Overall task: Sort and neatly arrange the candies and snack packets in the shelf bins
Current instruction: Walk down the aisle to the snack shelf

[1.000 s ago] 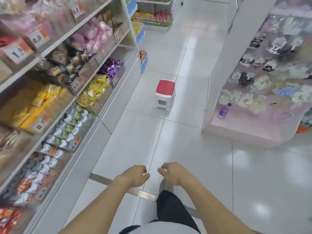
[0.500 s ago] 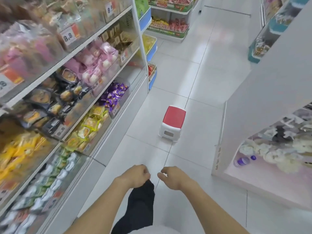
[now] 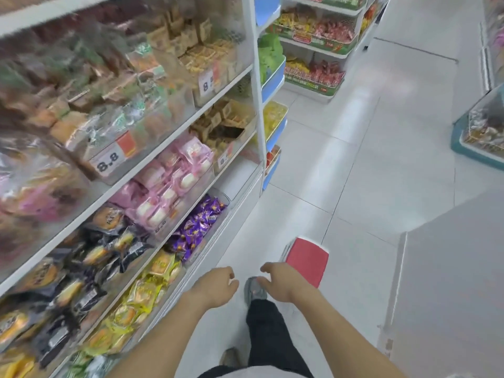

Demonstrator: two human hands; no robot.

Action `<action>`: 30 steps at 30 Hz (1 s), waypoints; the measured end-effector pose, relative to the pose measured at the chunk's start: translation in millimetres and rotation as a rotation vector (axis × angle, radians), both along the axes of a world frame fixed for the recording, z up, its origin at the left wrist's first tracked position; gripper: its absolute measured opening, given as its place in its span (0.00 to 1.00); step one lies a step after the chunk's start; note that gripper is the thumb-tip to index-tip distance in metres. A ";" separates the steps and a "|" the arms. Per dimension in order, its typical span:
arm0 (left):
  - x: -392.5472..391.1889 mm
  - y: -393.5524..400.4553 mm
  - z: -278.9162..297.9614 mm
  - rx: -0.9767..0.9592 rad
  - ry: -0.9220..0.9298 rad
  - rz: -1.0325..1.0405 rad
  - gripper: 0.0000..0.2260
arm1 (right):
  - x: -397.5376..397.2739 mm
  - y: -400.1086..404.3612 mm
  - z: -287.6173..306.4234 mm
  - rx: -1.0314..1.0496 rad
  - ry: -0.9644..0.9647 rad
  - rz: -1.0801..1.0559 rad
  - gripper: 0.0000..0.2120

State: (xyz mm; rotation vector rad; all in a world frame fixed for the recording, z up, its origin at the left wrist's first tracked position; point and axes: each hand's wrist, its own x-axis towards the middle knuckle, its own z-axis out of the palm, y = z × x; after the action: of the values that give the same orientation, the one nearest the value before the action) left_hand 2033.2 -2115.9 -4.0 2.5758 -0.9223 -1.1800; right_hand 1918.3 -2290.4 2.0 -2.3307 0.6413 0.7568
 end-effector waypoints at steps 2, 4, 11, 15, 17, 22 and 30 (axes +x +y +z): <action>34.9 -22.9 -5.7 -0.005 -0.037 0.047 0.18 | 46.0 -29.1 -7.1 -0.007 -0.022 0.070 0.25; 67.6 -41.8 -7.1 -0.016 -0.059 0.101 0.17 | 90.5 -54.4 -10.5 -0.013 -0.039 0.139 0.25; 154.8 -75.5 -10.2 -0.087 -0.066 0.355 0.15 | 218.0 -106.1 -10.3 -0.002 -0.008 0.349 0.25; 192.4 -83.5 -21.7 -0.132 -0.052 0.502 0.12 | 279.8 -114.9 -19.9 0.028 0.013 0.424 0.23; 206.8 -86.4 -32.9 -0.132 -0.024 0.530 0.11 | 304.6 -117.0 -23.5 0.028 0.000 0.461 0.22; 230.3 -100.8 -62.9 -0.122 0.004 0.623 0.05 | 352.2 -120.1 -42.0 0.052 -0.091 0.526 0.12; 225.8 -147.3 -114.9 -0.088 0.000 1.012 0.11 | 396.6 -150.1 -105.7 0.088 -0.020 0.851 0.04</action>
State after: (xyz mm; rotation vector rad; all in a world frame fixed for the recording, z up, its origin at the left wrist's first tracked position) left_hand 2259.1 -2263.2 -118.9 2.3885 0.3483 -0.7773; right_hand 2314.8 -2440.5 -103.7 -2.4907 -0.4410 1.0789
